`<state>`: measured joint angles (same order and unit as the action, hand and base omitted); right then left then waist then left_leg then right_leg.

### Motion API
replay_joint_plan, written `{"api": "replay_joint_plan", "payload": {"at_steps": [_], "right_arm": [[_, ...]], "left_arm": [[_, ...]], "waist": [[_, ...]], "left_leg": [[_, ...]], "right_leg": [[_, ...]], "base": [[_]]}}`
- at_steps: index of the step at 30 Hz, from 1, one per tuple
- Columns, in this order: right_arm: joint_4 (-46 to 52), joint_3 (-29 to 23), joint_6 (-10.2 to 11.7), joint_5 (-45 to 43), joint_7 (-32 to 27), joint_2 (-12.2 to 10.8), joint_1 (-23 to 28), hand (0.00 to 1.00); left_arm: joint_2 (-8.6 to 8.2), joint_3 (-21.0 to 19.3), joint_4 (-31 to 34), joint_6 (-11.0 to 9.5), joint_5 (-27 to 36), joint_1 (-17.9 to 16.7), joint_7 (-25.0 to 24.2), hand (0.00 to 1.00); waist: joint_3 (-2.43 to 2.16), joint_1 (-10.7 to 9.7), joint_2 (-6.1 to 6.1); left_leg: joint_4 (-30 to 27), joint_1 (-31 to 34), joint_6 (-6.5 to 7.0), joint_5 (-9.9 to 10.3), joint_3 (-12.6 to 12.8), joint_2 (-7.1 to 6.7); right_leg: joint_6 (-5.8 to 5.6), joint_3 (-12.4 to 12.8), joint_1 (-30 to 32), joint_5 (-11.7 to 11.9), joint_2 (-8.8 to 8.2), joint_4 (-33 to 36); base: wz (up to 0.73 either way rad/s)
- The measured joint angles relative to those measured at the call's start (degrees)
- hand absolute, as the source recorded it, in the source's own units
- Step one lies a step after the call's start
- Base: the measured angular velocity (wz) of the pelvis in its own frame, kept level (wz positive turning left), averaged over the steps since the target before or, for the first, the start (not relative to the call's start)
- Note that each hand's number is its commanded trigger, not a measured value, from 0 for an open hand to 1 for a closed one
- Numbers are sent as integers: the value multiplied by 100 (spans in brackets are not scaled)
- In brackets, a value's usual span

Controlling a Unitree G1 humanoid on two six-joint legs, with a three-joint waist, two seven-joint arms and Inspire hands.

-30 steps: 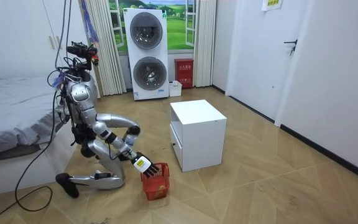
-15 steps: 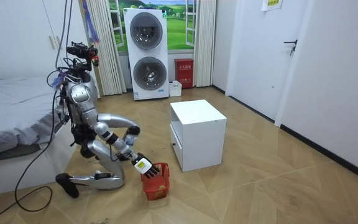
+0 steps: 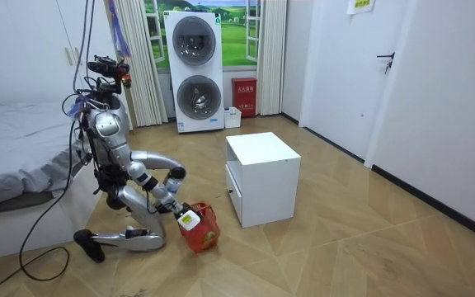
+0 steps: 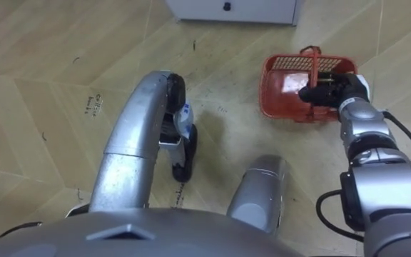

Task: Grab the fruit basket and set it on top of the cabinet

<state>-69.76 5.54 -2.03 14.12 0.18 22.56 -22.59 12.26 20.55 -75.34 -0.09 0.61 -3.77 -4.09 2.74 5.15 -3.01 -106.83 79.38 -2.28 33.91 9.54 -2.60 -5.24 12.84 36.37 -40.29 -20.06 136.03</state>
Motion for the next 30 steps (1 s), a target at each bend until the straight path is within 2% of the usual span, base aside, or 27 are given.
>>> {"api": "replay_joint_plan", "payload": {"at_steps": [22,30], "right_arm": [[-131,67,-1,153,54,-11,-96,100],[-118,111,-1,52,44,-49,-96,100]], "left_arm": [[-20,-15,-120,-8,295,339,10,0],[-20,-20,-126,-8,382,400,10,0]], "waist": [[39,-20,-67],[44,-21,-77]], "left_leg": [[-68,45,20,-32,9,1],[-112,99,25,-35,-60,9]], "right_leg": [[0,63,43,0,30,85],[0,20,40,0,98,89]], "base": [[0],[0]]}}
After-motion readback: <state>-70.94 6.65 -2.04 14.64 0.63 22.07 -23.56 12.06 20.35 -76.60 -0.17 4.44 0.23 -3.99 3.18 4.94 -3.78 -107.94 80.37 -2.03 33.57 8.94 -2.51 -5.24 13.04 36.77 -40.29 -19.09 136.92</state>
